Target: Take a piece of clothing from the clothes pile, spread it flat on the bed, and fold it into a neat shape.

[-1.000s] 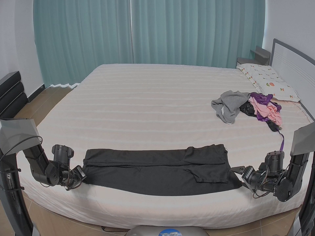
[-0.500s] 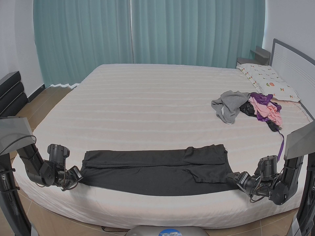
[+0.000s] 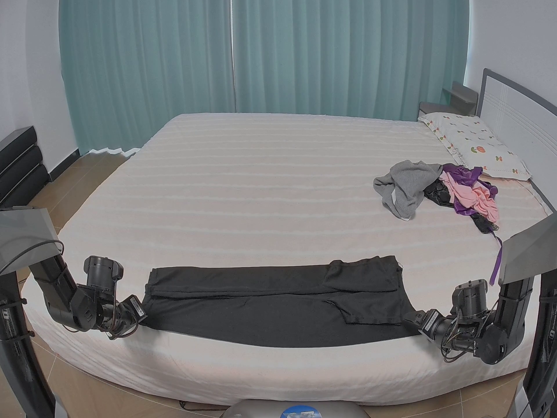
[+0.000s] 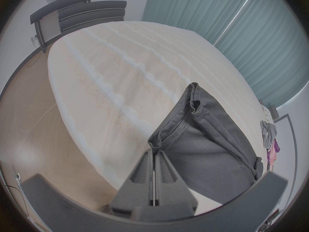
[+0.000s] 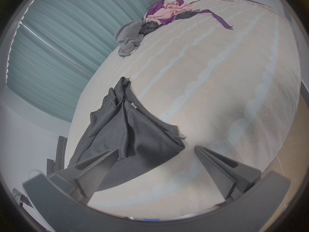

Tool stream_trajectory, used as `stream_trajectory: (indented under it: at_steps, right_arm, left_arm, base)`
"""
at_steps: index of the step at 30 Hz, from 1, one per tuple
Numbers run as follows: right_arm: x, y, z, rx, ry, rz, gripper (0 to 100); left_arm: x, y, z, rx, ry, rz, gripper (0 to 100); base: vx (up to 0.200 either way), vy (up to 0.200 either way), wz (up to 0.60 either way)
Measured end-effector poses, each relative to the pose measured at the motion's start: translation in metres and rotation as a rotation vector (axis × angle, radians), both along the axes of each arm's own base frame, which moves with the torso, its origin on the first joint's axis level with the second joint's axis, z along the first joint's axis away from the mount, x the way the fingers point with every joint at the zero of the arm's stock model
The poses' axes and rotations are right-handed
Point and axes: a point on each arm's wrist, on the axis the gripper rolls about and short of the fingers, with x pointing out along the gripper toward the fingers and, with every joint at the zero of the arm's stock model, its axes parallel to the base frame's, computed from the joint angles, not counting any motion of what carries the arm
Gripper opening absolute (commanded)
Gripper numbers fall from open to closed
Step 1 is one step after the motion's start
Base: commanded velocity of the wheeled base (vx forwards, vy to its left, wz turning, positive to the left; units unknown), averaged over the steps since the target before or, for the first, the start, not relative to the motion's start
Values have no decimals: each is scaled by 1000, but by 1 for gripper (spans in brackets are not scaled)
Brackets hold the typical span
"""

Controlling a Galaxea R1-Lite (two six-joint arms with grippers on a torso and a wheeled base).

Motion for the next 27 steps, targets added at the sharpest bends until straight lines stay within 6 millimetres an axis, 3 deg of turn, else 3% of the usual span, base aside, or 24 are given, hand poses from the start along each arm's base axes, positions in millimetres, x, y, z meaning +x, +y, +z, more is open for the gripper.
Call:
stream_trajectory:
  at_steps: [3, 4, 13, 27]
  right_arm:
    - [2, 1, 0, 6, -18, 2, 100]
    - [3, 2, 0, 11, -28, 4, 0]
    - [3, 2, -4, 4, -30, 5, 0]
    - [-13, -11, 12, -37, -29, 17, 0]
  left_arm:
    - [0, 0, 0, 0, 1, -2, 0]
    - [0, 0, 0, 0, 1, -1, 0]
    - [-3, -1, -1, 4, 29, -10, 0]
    - [-10, 2, 4, 31, 80, -47, 0]
  base:
    - [0, 0, 0]
    - [0, 0, 0]
    - [0, 0, 0]
    - [0, 0, 0]
